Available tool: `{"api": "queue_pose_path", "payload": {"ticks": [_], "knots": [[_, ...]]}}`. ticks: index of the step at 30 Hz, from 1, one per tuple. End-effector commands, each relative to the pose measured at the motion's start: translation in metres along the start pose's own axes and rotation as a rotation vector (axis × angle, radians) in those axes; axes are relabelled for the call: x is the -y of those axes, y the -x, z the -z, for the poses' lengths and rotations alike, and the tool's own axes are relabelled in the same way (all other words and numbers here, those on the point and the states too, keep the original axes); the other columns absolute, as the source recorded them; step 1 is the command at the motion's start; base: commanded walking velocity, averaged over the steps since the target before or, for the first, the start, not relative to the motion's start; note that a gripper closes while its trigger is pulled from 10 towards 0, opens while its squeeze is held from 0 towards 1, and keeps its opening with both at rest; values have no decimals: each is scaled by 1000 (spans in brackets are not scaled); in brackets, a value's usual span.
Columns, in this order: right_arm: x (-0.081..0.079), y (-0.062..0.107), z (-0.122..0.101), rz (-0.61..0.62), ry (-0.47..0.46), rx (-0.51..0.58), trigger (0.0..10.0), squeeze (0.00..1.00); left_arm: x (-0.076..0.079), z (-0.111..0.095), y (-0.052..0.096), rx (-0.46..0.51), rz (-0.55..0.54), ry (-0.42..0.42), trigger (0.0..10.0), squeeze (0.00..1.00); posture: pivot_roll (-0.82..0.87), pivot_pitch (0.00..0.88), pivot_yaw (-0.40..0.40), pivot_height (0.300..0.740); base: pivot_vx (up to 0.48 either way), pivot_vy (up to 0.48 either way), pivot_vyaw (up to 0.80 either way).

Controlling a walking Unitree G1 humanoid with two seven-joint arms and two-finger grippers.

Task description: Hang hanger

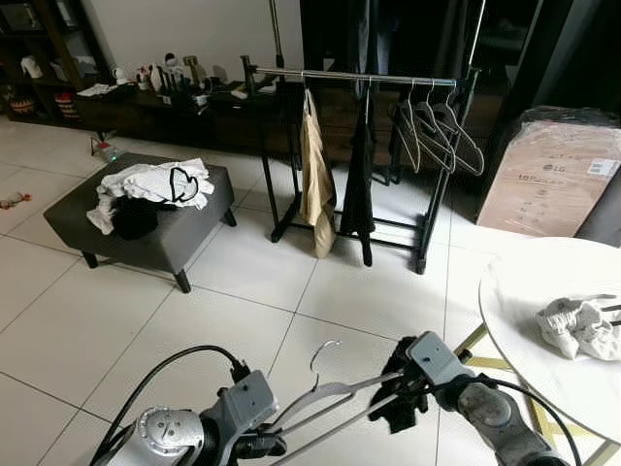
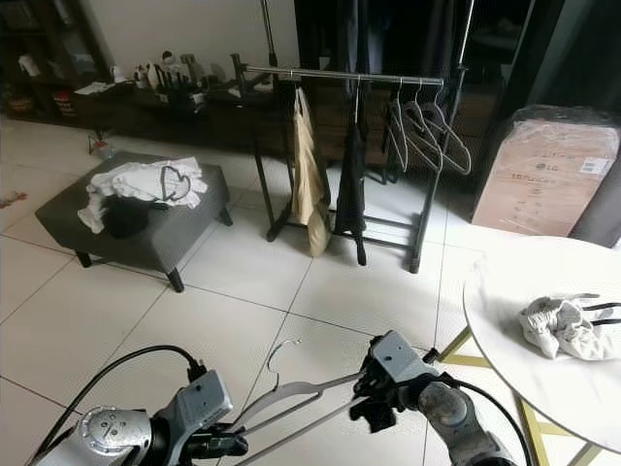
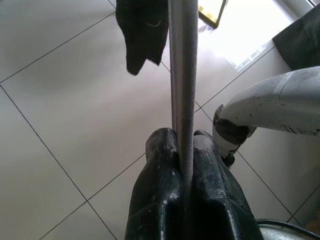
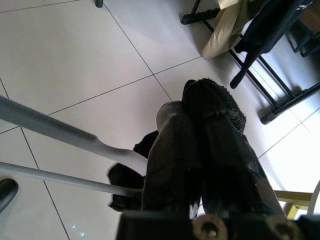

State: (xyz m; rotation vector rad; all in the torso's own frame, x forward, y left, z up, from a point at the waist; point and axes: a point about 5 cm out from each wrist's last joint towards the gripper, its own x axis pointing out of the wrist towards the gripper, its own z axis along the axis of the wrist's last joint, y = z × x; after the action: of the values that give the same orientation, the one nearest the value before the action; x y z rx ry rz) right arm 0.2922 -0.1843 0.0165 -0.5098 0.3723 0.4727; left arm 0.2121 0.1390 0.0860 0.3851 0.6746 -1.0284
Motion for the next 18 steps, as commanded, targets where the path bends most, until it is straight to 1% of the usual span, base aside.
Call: {"api": "queue_pose_path", "payload": {"ticks": [1,18], "knots": [[-2,1,2,-9,8,-1,10000,0,-4,-4,3,15,-19,-12,10000,0,-41,52,26,740,0,0,0],[-2,1,2,-9,8,-1,10000,0,-4,-4,3,15,-19,-12,10000,0,-41,52,26,740,0,0,0]]}}
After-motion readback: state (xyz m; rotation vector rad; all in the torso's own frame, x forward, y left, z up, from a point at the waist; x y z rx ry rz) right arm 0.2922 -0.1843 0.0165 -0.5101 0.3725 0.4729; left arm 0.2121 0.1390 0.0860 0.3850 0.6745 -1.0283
